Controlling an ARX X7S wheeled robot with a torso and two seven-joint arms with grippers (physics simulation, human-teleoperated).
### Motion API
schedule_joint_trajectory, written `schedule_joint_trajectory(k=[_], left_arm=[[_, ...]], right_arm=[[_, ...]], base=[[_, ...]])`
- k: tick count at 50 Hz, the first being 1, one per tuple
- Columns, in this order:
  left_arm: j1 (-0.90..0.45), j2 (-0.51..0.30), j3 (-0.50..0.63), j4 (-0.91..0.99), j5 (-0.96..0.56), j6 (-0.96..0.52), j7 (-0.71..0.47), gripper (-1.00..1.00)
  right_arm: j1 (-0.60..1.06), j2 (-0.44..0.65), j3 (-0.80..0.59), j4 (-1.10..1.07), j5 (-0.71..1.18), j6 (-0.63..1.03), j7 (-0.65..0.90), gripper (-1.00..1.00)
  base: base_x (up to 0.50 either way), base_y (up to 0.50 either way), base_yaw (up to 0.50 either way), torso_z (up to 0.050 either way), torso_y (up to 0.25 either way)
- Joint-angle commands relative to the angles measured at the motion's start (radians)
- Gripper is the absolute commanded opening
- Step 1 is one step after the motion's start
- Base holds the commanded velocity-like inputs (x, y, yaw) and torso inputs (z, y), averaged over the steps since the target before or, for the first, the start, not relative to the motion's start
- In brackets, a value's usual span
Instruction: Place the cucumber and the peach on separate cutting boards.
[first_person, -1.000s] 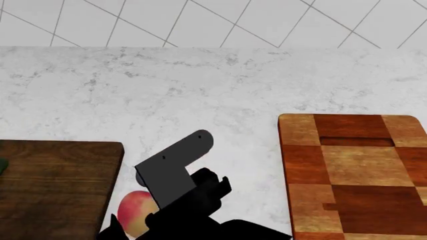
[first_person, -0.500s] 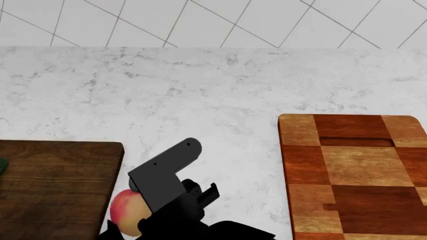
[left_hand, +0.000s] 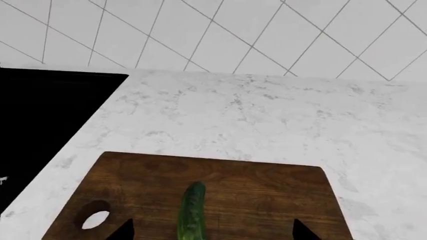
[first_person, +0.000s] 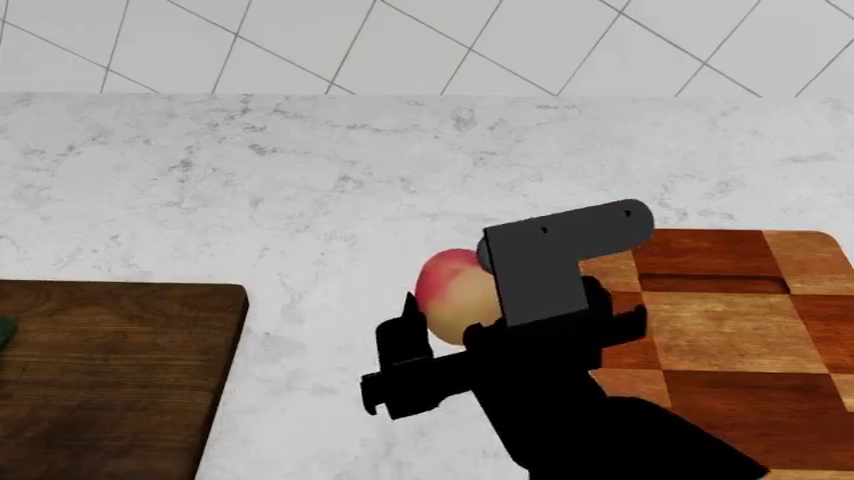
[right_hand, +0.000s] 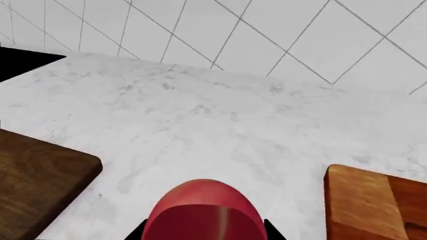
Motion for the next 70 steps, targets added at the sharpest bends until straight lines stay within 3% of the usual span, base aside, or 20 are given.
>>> schedule_joint_trajectory(k=[1, 8, 23, 38, 63, 64, 70], left_arm=[[-0.015, 0.044, 0.009, -0.001, 0.030, 0.030, 0.045, 1.00], [0.004, 0.070, 0.006, 0.012, 0.072, 0.045, 0.059, 1.00], [0.071, 0.093, -0.046, 0.029, 0.125, 0.083, 0.125, 1.00], [0.075, 0.100, -0.051, 0.039, 0.130, 0.094, 0.125, 1.00], [0.091, 0.100, -0.053, 0.034, 0.142, 0.100, 0.137, 1.00], [0.100, 0.102, -0.055, 0.035, 0.150, 0.102, 0.143, 1.00], [0.104, 0.094, -0.060, 0.036, 0.139, 0.101, 0.132, 1.00]], right_arm=[[-0.019, 0.063, 0.189, 0.002, -0.046, -0.007, 0.071, -1.00], [-0.047, 0.085, 0.292, 0.009, -0.035, 0.024, 0.122, -1.00], [-0.073, 0.151, 0.264, 0.069, -0.097, 0.001, 0.133, -1.00], [0.099, 0.154, 0.086, 0.423, -0.216, -0.116, 0.030, -1.00], [0.008, 0.154, 0.084, 0.350, -0.206, -0.111, 0.057, -1.00], [0.007, 0.153, 0.084, 0.345, -0.204, -0.108, 0.059, 1.00], [0.007, 0.149, 0.095, 0.336, -0.198, -0.109, 0.067, 1.00]], base=[[0.00, 0.00, 0.00, 0.000, 0.000], [0.00, 0.00, 0.00, 0.000, 0.000], [0.00, 0.00, 0.00, 0.000, 0.000], [0.00, 0.00, 0.00, 0.000, 0.000], [0.00, 0.00, 0.00, 0.000, 0.000], [0.00, 0.00, 0.00, 0.000, 0.000], [0.00, 0.00, 0.00, 0.000, 0.000]])
